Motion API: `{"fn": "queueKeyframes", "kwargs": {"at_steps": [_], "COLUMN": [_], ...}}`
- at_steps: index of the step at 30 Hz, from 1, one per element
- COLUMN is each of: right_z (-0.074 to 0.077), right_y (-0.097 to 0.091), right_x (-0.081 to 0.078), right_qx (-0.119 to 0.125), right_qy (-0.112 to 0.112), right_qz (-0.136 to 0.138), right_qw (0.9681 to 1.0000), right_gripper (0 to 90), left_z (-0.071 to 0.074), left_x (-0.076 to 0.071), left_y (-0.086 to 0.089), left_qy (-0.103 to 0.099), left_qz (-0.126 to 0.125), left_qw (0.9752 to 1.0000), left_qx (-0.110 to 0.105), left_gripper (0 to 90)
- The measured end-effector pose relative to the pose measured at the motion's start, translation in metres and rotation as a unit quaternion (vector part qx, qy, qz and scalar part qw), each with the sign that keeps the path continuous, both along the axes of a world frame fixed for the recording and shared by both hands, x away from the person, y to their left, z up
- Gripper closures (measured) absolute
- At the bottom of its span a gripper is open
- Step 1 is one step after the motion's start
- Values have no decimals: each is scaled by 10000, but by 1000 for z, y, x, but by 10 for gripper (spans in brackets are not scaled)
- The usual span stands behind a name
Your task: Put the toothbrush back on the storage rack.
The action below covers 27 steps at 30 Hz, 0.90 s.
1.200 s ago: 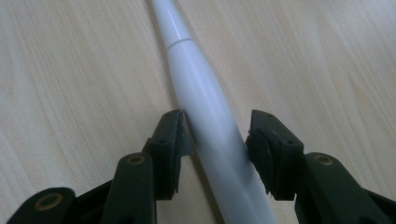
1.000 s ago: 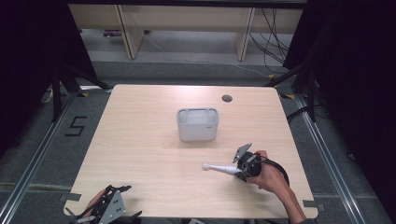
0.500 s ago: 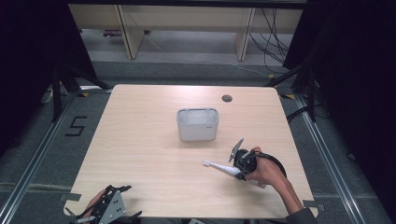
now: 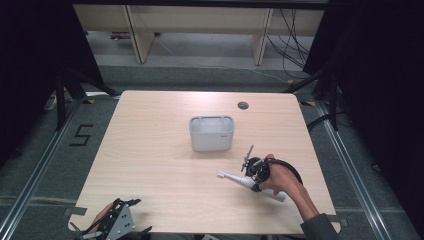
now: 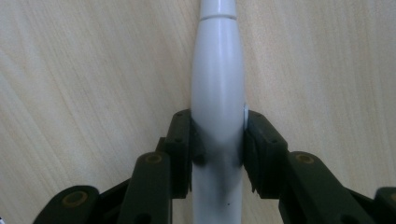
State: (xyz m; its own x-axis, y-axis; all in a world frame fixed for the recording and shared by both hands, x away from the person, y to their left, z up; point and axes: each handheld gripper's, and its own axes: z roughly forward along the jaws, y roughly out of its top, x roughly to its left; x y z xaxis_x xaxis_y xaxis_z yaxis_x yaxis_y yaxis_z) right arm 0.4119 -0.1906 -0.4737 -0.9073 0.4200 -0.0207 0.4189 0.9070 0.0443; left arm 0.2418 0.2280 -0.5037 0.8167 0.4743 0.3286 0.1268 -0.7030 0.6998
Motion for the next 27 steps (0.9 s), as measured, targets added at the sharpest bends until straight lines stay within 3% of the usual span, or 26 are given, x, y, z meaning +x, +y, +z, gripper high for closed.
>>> {"fn": "queueKeyframes", "kwargs": {"at_steps": [9,11,14,18,19,20,22,23,27], "right_z": [0,0,0,0,0,2,4,6,12], "right_y": [2,3,1,0,-1,0,-3,-3,-7], "right_x": [3,1,3,2,3,0,1,-2,-4], "right_qx": [-92,-99,-44,-67,-22,-43,70,79,240], "right_qy": [24,95,88,76,42,17,-30,-16,-141], "right_qz": [39,-107,2,-68,42,-142,-63,-216,-317], "right_qw": [9999,9998,10000,9999,10000,9999,10000,9997,9991], "right_gripper": [658,659,660,661,661,662,662,662,662], "left_z": [0,0,0,0,0,0,0,0,0], "left_x": [0,-1,0,-1,-1,-1,-1,-1,-1], "left_y": [0,0,0,0,0,0,0,0,0], "left_qy": [9,26,6,33,33,41,40,35,32], "left_qz": [-16,-17,-22,-12,-12,-7,-8,-7,-10], "left_qw": [10000,10000,10000,10000,10000,10000,10000,10000,10000], "left_qx": [-9,-53,-19,-26,-26,-48,-43,-39,-29], "left_gripper": [149,149,149,149,149,149,149,149,149]}}
